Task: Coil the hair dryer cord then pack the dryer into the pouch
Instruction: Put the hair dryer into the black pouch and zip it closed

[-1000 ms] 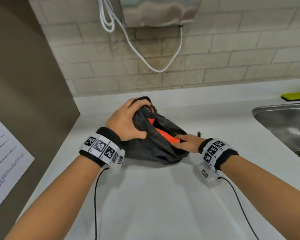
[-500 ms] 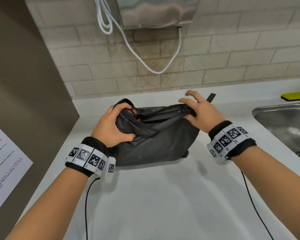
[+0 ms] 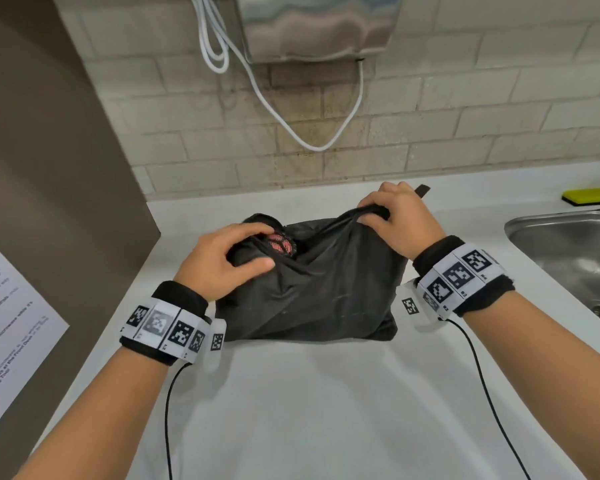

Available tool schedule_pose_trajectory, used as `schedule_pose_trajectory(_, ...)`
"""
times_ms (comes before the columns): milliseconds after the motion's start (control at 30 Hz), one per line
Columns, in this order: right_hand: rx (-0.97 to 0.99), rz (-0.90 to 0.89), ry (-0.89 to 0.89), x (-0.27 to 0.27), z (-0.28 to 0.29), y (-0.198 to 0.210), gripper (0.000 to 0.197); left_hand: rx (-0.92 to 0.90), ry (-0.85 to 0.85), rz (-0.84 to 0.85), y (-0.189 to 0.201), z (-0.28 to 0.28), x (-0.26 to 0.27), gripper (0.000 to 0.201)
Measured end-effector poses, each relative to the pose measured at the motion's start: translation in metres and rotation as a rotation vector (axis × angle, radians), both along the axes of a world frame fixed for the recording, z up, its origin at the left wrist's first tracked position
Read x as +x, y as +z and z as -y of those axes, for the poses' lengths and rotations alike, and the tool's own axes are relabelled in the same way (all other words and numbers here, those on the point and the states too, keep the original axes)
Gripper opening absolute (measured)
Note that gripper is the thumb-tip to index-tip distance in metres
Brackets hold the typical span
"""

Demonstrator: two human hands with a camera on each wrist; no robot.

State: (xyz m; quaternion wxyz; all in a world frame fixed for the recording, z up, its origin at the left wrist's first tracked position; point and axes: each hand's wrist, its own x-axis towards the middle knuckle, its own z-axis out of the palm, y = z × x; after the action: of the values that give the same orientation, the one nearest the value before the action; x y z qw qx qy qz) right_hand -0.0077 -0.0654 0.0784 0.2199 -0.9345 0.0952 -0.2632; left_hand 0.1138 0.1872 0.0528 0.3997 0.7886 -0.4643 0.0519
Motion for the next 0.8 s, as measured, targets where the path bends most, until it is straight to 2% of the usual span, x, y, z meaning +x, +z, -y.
schedule_pose_trajectory(33,-0.015,0.014,-0.020,0.000,0.003,0.001,0.021,-0.083,0.023,0.009,0.004,-0.002,0.002,0.030)
schedule_pose_trajectory(100,-0.025,0.049,-0.082,0.000,0.008,0.001,0.019,-0.209,0.098,0.037,0.011,-0.009,0.009,0.039)
schedule_pose_trajectory(167,-0.063,0.047,-0.136,-0.001,0.012,0.000,0.016,-0.227,0.126,0.037,0.017,-0.012,0.014,0.035)
schedule_pose_trajectory(233,-0.122,-0.069,-0.139,-0.002,0.010,0.000,0.018,-0.232,0.135,0.033,0.018,-0.012,0.012,0.033)
schedule_pose_trajectory(300,-0.214,-0.233,-0.114,-0.003,0.005,0.000,0.029,-0.249,0.162,0.019,0.017,-0.010,0.009,0.031)
schedule_pose_trajectory(367,-0.240,-0.260,-0.101,-0.005,0.001,0.000,0.030,-0.282,0.200,-0.032,0.015,-0.009,0.008,0.030)
schedule_pose_trajectory(467,-0.147,-0.112,-0.119,-0.003,0.002,0.005,0.017,-0.320,0.226,-0.092,0.014,-0.010,0.009,0.017)
schedule_pose_trajectory(500,-0.146,-0.105,-0.120,0.000,0.003,0.005,0.012,-0.311,0.238,-0.079,0.014,-0.010,0.010,0.020)
schedule_pose_trajectory(533,-0.138,-0.128,-0.115,0.002,0.002,0.007,0.015,-0.297,0.247,-0.051,0.014,-0.011,0.009,0.025)
schedule_pose_trajectory(600,-0.049,-0.197,-0.027,0.006,-0.005,0.009,0.021,-0.278,0.266,0.002,0.014,-0.009,0.006,0.023)
schedule_pose_trajectory(667,0.122,-0.262,0.139,0.007,-0.018,0.010,0.021,-0.274,0.270,0.032,0.013,-0.006,0.000,0.011)
schedule_pose_trajectory(700,0.176,-0.263,0.200,0.009,-0.023,0.008,0.019,-0.271,0.272,0.043,0.012,-0.004,-0.002,0.013)
schedule_pose_trajectory(767,0.170,-0.220,0.224,0.012,-0.032,0.005,0.005,-0.257,0.278,0.077,0.009,0.000,-0.007,0.017)
schedule_pose_trajectory(800,0.141,-0.183,0.216,0.014,-0.035,0.004,0.005,-0.242,0.288,0.103,0.008,0.002,-0.009,0.017)
